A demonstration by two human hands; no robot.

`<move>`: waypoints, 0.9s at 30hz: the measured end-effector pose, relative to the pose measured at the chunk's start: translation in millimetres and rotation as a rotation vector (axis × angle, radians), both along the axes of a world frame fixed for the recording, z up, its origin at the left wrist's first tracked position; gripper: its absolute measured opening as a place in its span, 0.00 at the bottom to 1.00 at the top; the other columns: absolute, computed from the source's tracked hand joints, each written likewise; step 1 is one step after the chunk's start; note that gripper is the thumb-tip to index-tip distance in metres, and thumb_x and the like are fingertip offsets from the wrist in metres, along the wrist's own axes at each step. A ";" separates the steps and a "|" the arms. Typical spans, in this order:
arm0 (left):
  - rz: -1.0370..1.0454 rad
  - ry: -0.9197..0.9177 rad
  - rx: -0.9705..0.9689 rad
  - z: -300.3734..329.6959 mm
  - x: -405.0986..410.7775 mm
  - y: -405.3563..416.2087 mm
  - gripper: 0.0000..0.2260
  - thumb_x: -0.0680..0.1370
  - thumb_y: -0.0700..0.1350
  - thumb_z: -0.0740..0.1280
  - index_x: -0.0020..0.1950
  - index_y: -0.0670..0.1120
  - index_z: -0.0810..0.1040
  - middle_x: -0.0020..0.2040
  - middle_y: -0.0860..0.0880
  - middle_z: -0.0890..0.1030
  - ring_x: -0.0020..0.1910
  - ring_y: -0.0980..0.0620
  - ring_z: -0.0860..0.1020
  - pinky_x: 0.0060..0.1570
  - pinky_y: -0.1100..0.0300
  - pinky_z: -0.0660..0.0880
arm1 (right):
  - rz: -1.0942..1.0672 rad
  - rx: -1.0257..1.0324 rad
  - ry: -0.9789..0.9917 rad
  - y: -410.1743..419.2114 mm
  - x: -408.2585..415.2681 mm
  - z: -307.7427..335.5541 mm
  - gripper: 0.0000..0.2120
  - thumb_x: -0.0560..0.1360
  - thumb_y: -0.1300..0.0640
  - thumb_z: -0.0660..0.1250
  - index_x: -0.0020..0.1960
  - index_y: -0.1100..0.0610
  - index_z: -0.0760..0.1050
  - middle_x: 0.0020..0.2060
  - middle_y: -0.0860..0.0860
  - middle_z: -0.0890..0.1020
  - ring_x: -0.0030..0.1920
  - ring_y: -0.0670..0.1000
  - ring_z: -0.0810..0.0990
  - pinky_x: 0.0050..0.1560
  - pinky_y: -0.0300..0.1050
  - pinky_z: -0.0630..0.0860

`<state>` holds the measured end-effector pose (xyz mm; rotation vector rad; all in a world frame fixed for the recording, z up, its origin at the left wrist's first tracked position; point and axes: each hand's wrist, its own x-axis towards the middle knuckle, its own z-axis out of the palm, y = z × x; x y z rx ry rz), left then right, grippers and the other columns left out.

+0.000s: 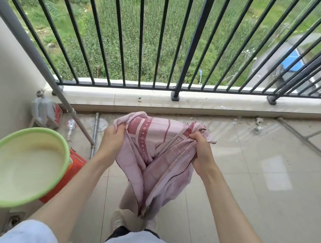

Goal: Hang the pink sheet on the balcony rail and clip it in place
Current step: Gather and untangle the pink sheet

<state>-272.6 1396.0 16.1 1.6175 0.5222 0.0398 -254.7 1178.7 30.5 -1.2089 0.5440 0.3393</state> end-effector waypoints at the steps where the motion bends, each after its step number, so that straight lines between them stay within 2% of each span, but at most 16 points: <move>1: 0.028 -0.029 -0.045 9.3 4.1 -0.5 0.11 0.81 0.42 0.56 0.50 0.52 0.78 0.55 0.47 0.80 0.54 0.51 0.77 0.58 0.57 0.72 | -0.006 0.016 -0.020 -1.1 2.3 5.1 0.11 0.74 0.63 0.56 0.35 0.57 0.72 0.26 0.51 0.77 0.28 0.50 0.77 0.31 0.41 0.73; 3: 0.127 -0.053 -0.131 26.9 13.6 2.3 0.10 0.81 0.41 0.56 0.50 0.49 0.77 0.56 0.45 0.79 0.54 0.50 0.76 0.57 0.60 0.73 | -0.038 0.033 -0.056 -6.7 11.9 12.8 0.10 0.73 0.61 0.56 0.39 0.58 0.75 0.32 0.53 0.79 0.34 0.53 0.78 0.36 0.43 0.75; 4: 0.164 -0.052 -0.138 35.9 18.0 5.6 0.09 0.81 0.41 0.56 0.51 0.47 0.77 0.53 0.45 0.79 0.52 0.50 0.76 0.52 0.64 0.74 | -0.055 0.035 -0.082 -11.3 16.8 18.4 0.08 0.71 0.60 0.57 0.41 0.57 0.75 0.34 0.53 0.79 0.35 0.53 0.79 0.37 0.43 0.75; 6: 0.135 -0.068 -0.097 51.9 27.6 15.8 0.09 0.81 0.42 0.57 0.49 0.46 0.77 0.44 0.48 0.79 0.47 0.50 0.76 0.41 0.66 0.74 | -0.110 0.039 -0.150 -20.9 28.5 32.3 0.02 0.66 0.59 0.59 0.36 0.55 0.71 0.36 0.53 0.77 0.35 0.53 0.77 0.38 0.45 0.74; 7: 0.086 -0.084 -0.063 60.4 33.0 21.2 0.11 0.81 0.42 0.57 0.46 0.47 0.77 0.41 0.50 0.79 0.44 0.50 0.76 0.41 0.65 0.74 | -0.124 0.039 -0.179 -25.1 35.0 40.2 0.02 0.64 0.59 0.59 0.33 0.54 0.68 0.36 0.53 0.75 0.35 0.53 0.75 0.39 0.46 0.73; 9: -0.004 -0.137 0.032 78.9 44.1 31.2 0.12 0.82 0.42 0.56 0.46 0.50 0.78 0.42 0.51 0.79 0.44 0.51 0.77 0.45 0.61 0.75 | -0.098 0.019 -0.243 -32.5 48.4 56.8 0.09 0.65 0.60 0.58 0.27 0.52 0.68 0.32 0.52 0.72 0.33 0.53 0.73 0.38 0.46 0.71; 10: -0.025 -0.170 0.100 89.6 50.6 35.7 0.12 0.82 0.42 0.55 0.48 0.50 0.77 0.43 0.52 0.79 0.45 0.53 0.77 0.47 0.60 0.74 | -0.069 0.006 -0.287 -33.7 53.0 66.7 0.11 0.67 0.60 0.58 0.27 0.52 0.68 0.30 0.51 0.71 0.31 0.53 0.72 0.38 0.46 0.70; 12: -0.038 -0.238 0.243 111.9 62.3 42.2 0.12 0.82 0.43 0.55 0.48 0.51 0.77 0.43 0.54 0.78 0.44 0.55 0.75 0.46 0.62 0.73 | -0.019 -0.005 -0.387 -33.9 62.1 85.9 0.08 0.66 0.59 0.58 0.29 0.52 0.67 0.30 0.51 0.69 0.32 0.53 0.69 0.38 0.47 0.69; 16: -0.014 -0.246 0.333 133.4 73.8 46.0 0.10 0.81 0.44 0.55 0.46 0.51 0.76 0.40 0.52 0.75 0.40 0.57 0.73 0.42 0.62 0.72 | 0.093 0.002 -0.419 -30.5 69.9 101.1 0.13 0.69 0.60 0.57 0.27 0.52 0.72 0.27 0.50 0.72 0.31 0.52 0.73 0.39 0.47 0.71; 19: 0.015 -0.219 0.359 130.8 73.6 44.3 0.11 0.81 0.44 0.55 0.49 0.49 0.78 0.46 0.47 0.77 0.46 0.50 0.74 0.49 0.54 0.73 | 0.271 -0.161 -0.448 -21.6 72.3 109.8 0.03 0.65 0.59 0.60 0.33 0.53 0.68 0.27 0.49 0.71 0.29 0.50 0.71 0.34 0.45 0.68; 21: 0.053 -0.237 0.396 146.7 74.1 48.9 0.12 0.81 0.42 0.54 0.51 0.47 0.78 0.42 0.48 0.76 0.44 0.52 0.73 0.43 0.58 0.71 | 0.317 -0.287 -0.495 -22.2 81.3 124.6 0.02 0.65 0.58 0.61 0.35 0.53 0.68 0.28 0.48 0.72 0.29 0.49 0.71 0.34 0.44 0.68; 23: 0.095 -0.333 0.324 172.5 81.9 56.0 0.11 0.81 0.43 0.54 0.47 0.49 0.76 0.38 0.51 0.74 0.42 0.53 0.73 0.42 0.60 0.71 | 0.233 -0.246 -0.570 -22.2 88.2 144.2 0.05 0.65 0.56 0.63 0.38 0.56 0.69 0.30 0.51 0.73 0.30 0.51 0.72 0.36 0.45 0.70; 25: 0.096 -0.419 0.057 188.2 88.5 54.2 0.12 0.82 0.44 0.54 0.44 0.50 0.75 0.38 0.51 0.75 0.41 0.53 0.76 0.43 0.60 0.75 | 0.166 -0.044 -0.583 -17.8 89.7 154.5 0.08 0.69 0.55 0.61 0.35 0.59 0.71 0.29 0.54 0.74 0.30 0.53 0.74 0.35 0.42 0.73; 26: 0.068 -0.367 -0.066 187.3 87.3 46.2 0.12 0.82 0.45 0.53 0.44 0.50 0.74 0.39 0.50 0.77 0.40 0.54 0.77 0.41 0.62 0.76 | 0.192 0.045 -0.553 -11.7 86.8 152.8 0.14 0.72 0.57 0.57 0.30 0.59 0.71 0.25 0.52 0.74 0.26 0.51 0.74 0.31 0.38 0.73; 27: 0.018 -0.275 -0.110 177.5 85.4 35.7 0.12 0.82 0.46 0.53 0.45 0.51 0.73 0.41 0.49 0.78 0.40 0.54 0.78 0.40 0.61 0.77 | 0.235 0.089 -0.503 -3.9 82.8 144.0 0.20 0.75 0.58 0.54 0.25 0.57 0.71 0.21 0.50 0.73 0.22 0.49 0.73 0.27 0.35 0.71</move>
